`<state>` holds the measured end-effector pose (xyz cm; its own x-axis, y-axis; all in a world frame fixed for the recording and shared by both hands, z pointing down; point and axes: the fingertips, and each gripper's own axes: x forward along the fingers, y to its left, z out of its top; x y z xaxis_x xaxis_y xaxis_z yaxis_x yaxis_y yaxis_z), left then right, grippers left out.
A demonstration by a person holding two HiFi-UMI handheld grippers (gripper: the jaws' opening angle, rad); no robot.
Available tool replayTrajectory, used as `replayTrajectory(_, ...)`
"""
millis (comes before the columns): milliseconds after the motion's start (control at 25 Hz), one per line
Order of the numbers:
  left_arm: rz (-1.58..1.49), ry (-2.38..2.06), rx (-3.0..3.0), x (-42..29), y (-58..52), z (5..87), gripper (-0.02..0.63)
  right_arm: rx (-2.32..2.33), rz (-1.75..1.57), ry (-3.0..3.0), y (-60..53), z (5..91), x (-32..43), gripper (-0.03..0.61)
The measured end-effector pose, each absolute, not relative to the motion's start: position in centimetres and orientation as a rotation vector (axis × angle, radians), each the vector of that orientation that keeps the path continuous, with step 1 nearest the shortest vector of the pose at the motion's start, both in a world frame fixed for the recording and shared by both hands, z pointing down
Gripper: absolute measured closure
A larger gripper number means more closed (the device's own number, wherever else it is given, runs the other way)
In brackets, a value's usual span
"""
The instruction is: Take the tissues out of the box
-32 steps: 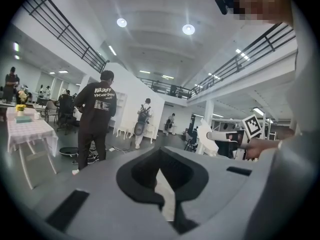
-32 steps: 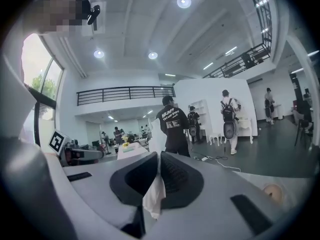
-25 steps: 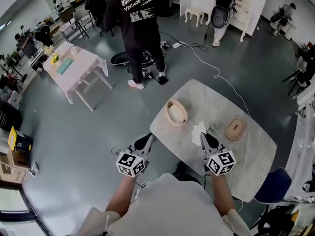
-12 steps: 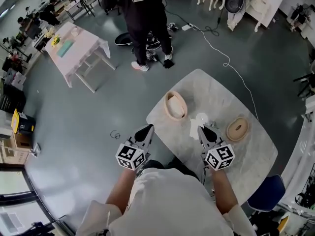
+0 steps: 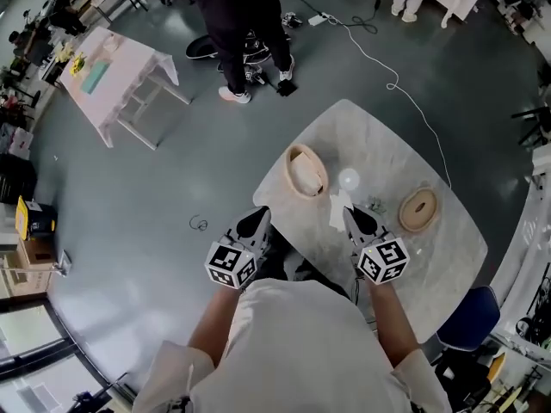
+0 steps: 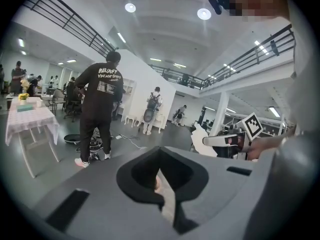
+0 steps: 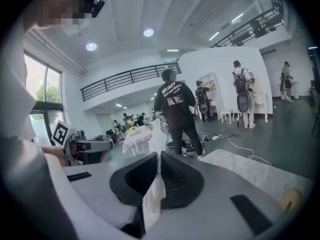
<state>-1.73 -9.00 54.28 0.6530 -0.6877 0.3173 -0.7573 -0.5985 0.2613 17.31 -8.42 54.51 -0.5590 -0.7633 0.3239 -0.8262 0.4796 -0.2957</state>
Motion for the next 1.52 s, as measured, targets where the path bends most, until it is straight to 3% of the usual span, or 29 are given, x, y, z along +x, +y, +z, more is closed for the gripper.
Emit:
replayTrajectory(920,0.4,-0.88,2.445,0.4,-13.7,61.3,0.606,1.182,0.761,-2.298,-15.7,69.7,13.7,0.54)
replayTrajectory(1520,0.436,-0.933,2.344,-1.3,-14.8,63.5,0.606,0.961,0.787,-2.09,-17.3,79.6,11.1,0.54)
